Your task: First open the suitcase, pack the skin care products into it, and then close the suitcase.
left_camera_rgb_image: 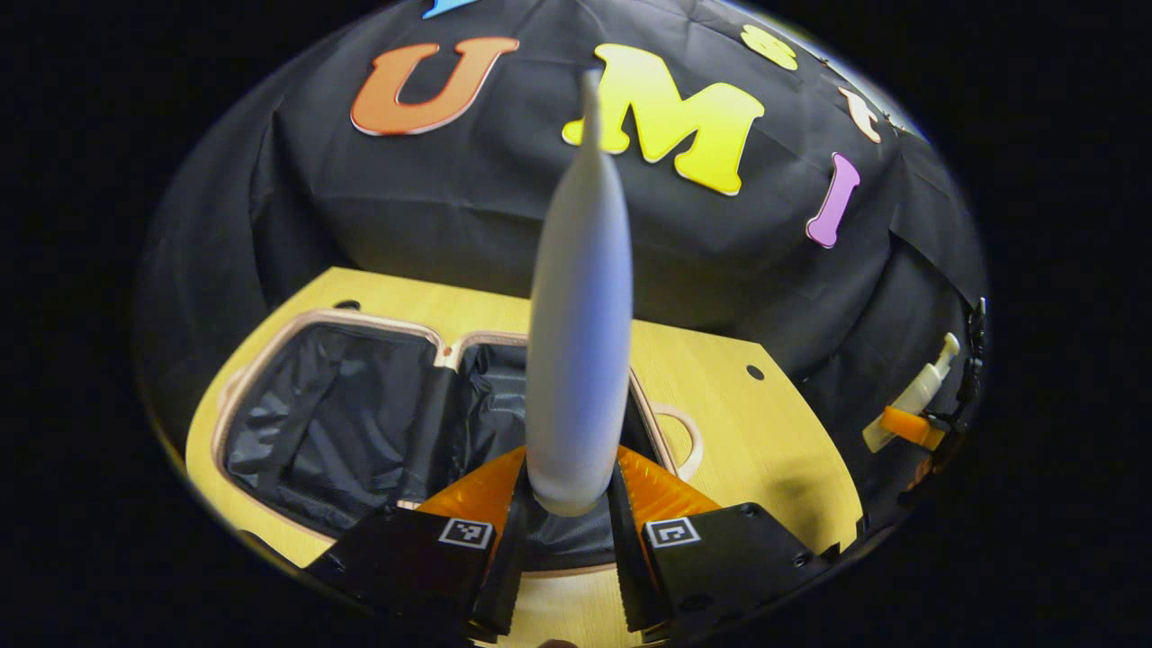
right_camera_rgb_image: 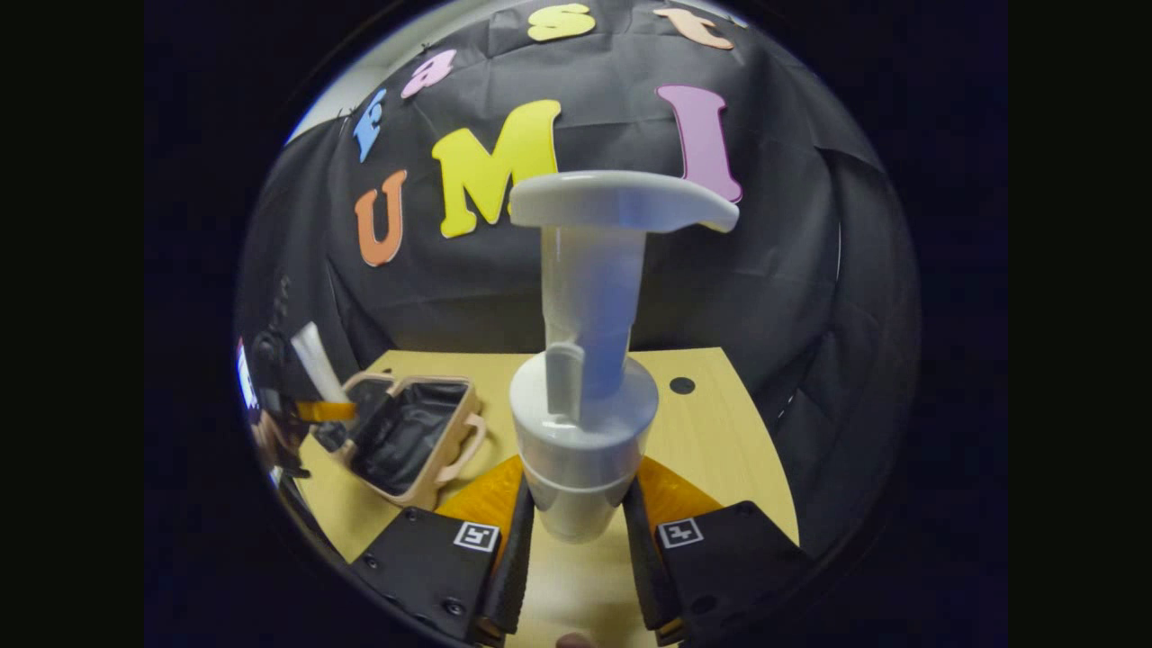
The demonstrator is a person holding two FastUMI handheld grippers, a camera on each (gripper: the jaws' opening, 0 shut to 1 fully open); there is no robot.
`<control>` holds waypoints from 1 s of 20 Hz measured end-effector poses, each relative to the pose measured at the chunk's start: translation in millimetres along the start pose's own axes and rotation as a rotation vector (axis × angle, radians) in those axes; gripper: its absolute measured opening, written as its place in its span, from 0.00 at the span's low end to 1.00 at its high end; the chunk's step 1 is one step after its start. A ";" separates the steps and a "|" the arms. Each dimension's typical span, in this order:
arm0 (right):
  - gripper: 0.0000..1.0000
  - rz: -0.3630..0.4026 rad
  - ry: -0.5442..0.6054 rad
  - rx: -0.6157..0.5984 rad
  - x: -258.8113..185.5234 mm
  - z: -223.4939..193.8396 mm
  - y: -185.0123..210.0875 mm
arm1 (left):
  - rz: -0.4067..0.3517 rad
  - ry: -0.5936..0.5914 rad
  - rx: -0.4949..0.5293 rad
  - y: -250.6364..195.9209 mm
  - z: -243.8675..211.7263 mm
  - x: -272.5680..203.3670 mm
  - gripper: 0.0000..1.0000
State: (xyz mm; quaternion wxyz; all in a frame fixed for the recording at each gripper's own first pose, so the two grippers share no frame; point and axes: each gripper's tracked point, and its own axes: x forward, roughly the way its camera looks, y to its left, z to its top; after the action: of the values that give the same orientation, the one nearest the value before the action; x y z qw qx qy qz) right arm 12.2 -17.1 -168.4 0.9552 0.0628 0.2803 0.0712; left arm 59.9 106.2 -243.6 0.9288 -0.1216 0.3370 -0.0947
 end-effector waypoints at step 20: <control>0.47 0.009 0.059 0.059 -68.3 -4.1 55.1 | -0.001 0.688 -0.287 31.7 -79.1 75.2 0.53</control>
State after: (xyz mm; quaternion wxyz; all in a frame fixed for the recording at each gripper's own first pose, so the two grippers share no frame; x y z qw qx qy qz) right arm -52.5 25.6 -127.0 0.9440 0.0899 0.3098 0.0690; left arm 68.3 104.1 -356.9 0.7345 -0.2118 0.6394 -0.0822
